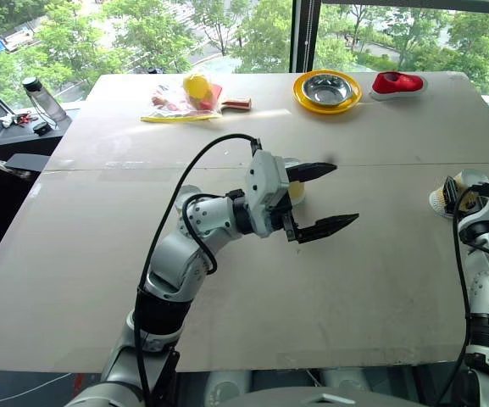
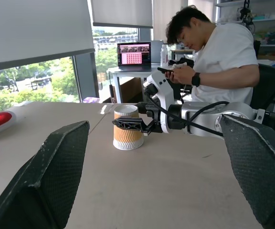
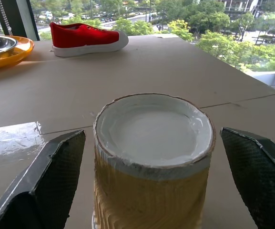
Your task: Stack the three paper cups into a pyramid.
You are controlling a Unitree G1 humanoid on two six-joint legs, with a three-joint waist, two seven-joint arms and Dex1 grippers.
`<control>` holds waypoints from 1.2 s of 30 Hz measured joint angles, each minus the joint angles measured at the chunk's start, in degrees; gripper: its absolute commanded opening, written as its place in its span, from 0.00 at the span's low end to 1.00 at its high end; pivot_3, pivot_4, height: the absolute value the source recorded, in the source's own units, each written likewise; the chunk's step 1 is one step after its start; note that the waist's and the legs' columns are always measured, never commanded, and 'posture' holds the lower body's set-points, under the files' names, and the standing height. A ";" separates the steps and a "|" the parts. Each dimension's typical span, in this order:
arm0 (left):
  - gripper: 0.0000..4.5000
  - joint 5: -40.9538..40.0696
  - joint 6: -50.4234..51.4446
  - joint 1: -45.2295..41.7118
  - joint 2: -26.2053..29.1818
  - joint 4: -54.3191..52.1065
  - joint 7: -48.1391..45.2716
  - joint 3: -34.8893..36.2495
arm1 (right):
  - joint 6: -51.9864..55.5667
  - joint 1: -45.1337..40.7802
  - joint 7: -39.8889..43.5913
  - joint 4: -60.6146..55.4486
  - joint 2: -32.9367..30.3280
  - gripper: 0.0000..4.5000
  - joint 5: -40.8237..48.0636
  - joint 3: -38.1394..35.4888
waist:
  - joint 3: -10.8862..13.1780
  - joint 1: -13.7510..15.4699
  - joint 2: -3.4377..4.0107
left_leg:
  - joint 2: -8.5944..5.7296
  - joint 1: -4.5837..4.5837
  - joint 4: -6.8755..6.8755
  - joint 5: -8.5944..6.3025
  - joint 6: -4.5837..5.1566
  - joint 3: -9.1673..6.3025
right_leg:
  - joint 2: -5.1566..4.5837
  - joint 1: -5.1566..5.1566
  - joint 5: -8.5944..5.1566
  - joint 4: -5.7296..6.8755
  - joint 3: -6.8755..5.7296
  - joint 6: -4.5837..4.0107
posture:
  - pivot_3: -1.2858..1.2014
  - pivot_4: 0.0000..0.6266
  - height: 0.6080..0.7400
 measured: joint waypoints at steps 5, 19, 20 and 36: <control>1.00 0.46 -0.47 0.00 -0.23 0.44 0.00 -0.02 | -0.66 -0.67 1.07 0.96 -0.04 0.47 0.00 0.00 | 0.00 0.00 0.00 | 0.00 0.00 0.00 0.00 0.00 0.00 | 0.00 0.00 0.00 0.00 0.00 0.00 | 0.52 0.24 1.00; 1.00 0.29 0.50 5.80 2.80 -4.49 3.28 2.94 | 3.56 -1.59 15.87 -7.11 -0.74 0.47 4.26 10.67 | 0.00 -0.61 0.04 | 0.15 0.02 -0.02 -0.01 0.02 -0.01 | 0.07 -0.02 0.00 0.00 0.03 0.00 | 0.52 0.24 1.00; 1.00 0.15 1.05 8.08 3.37 -6.72 4.74 4.29 | 4.78 -2.00 18.07 -8.79 -0.76 0.47 4.87 13.15 | -0.01 -0.80 0.04 | 0.20 0.01 -0.03 -0.02 0.03 -0.04 | 0.07 -0.02 0.00 -0.01 0.02 0.00 | 0.52 0.24 1.00; 1.00 2.55 4.60 30.15 5.38 -23.70 21.52 11.83 | 7.63 -11.63 25.16 -4.67 5.34 0.47 1.31 28.06 | -0.01 0.04 0.03 | 0.15 -0.03 0.06 -0.13 0.22 -0.14 | -0.04 0.00 0.00 0.02 -0.10 -0.01 | 0.52 0.24 1.00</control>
